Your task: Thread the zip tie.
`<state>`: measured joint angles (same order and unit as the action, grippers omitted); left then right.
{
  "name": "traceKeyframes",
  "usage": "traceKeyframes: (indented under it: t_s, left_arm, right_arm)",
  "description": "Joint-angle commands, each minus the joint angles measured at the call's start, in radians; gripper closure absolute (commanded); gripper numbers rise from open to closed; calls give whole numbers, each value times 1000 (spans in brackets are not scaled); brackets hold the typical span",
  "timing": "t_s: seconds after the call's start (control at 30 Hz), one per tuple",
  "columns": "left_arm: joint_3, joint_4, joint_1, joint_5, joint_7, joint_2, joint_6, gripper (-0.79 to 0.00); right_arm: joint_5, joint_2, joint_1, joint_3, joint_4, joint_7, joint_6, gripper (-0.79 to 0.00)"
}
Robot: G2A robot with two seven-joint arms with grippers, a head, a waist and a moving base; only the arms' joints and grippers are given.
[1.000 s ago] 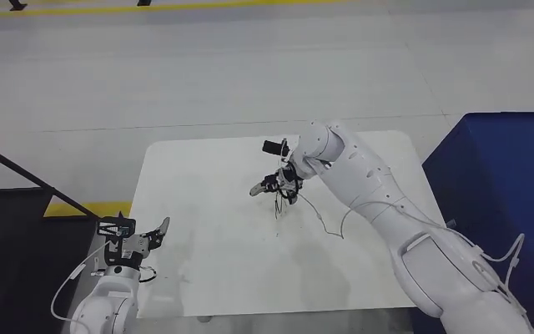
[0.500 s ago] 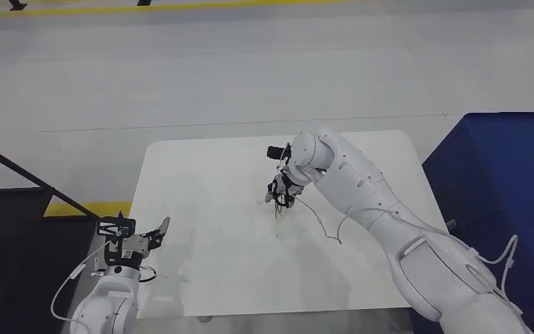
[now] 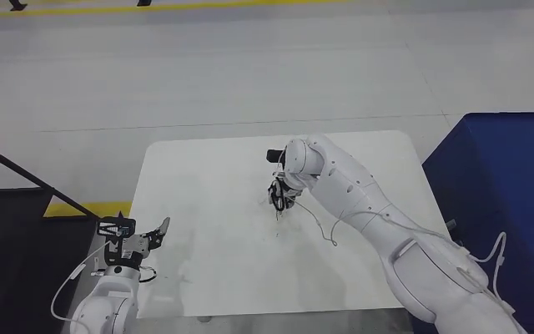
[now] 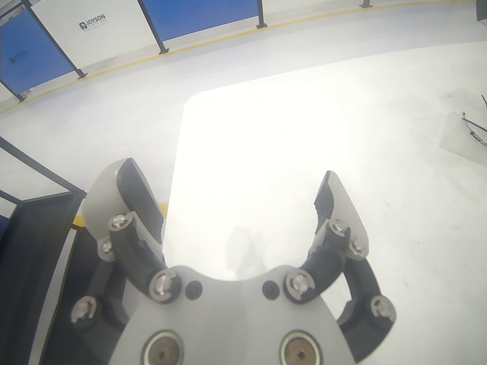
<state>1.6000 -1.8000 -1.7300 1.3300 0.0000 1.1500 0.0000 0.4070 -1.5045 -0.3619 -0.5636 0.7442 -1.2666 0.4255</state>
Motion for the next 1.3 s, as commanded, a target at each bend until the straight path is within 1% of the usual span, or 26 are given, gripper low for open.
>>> traceKeyframes:
  t_s: [0.0,0.07,0.13,0.2,0.63,0.67,0.7,0.73,0.83,0.97,1.1,1.13,1.17,1.27]
  left_arm:
    - [0,0,0,0,0,0,0,-785]
    - [0,0,0,0,0,0,0,-785]
    - [0,0,0,0,0,0,0,-785]
    - [0,0,0,0,0,0,0,-785]
    - [0,0,0,0,0,0,0,-785]
    - [0,0,0,0,0,0,0,-785]
    - [0,0,0,0,0,0,0,-785]
    - [0,0,0,0,0,0,0,-785]
    - [0,0,0,0,0,0,0,-785]
    - [0,0,0,0,0,0,0,-785]
    - [0,0,0,0,0,0,0,-785]
    - [0,0,0,0,0,0,0,-785]
    - [0,0,0,0,0,0,0,-785]
    - [0,0,0,0,0,0,0,-785]
  right_arm:
    - [9,-8,2,9,-15,9,2,-323]
    - [16,-16,6,17,-30,18,3,-305]
    - [19,-24,11,23,-44,21,3,-314]
    - [27,-32,16,31,-56,23,1,-292]
    - [61,-86,30,69,-145,49,2,-237]
    - [63,-91,31,71,-152,52,2,-219]
    - [65,-95,33,72,-159,54,2,-151]
    - [65,-99,35,73,-166,56,2,-117]
    - [66,-109,40,74,-186,61,-1,-55]
    - [70,-123,45,76,-214,69,-4,-37]
    - [73,-136,50,76,-238,73,-8,-46]
    - [76,-139,51,78,-241,74,-10,-62]
    - [79,-142,53,79,-244,75,-11,-102]
    - [91,-149,58,83,-253,68,-13,-108]
